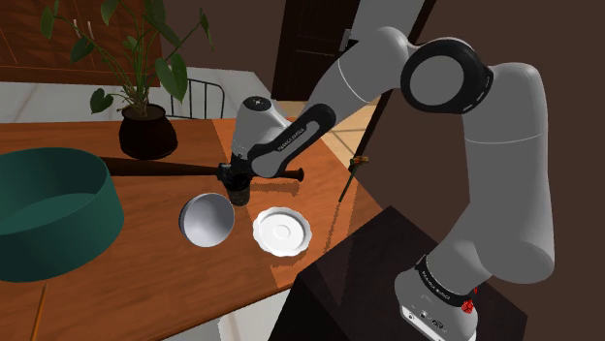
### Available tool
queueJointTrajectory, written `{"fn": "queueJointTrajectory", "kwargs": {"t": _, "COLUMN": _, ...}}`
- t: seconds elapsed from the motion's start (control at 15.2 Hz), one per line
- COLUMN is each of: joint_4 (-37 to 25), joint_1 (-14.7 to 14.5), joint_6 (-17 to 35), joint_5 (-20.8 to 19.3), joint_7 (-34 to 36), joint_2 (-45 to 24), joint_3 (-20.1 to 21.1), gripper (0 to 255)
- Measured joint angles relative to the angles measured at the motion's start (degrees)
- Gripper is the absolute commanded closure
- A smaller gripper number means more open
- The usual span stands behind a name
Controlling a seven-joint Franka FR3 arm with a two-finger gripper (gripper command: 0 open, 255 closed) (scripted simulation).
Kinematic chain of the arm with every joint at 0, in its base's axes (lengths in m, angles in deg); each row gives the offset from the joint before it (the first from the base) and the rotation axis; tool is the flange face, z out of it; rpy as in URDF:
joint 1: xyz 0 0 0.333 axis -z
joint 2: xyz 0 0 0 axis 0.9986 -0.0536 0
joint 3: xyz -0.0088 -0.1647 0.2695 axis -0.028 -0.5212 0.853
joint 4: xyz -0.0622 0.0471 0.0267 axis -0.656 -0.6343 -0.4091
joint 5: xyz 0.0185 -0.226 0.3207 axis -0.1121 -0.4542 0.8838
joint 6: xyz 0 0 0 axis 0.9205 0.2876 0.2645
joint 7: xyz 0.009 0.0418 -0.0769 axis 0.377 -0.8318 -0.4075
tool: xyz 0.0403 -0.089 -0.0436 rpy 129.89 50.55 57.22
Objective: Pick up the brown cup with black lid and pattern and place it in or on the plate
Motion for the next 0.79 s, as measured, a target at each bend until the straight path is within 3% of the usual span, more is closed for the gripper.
{"fn": "queueJointTrajectory", "kwargs": {"t": 0.79, "joint_4": 0.9, "joint_1": 0.5, "joint_6": -2.2, "joint_5": 0.6, "joint_7": -0.8, "joint_2": 2.5, "joint_3": 0.8, "gripper": 255}}
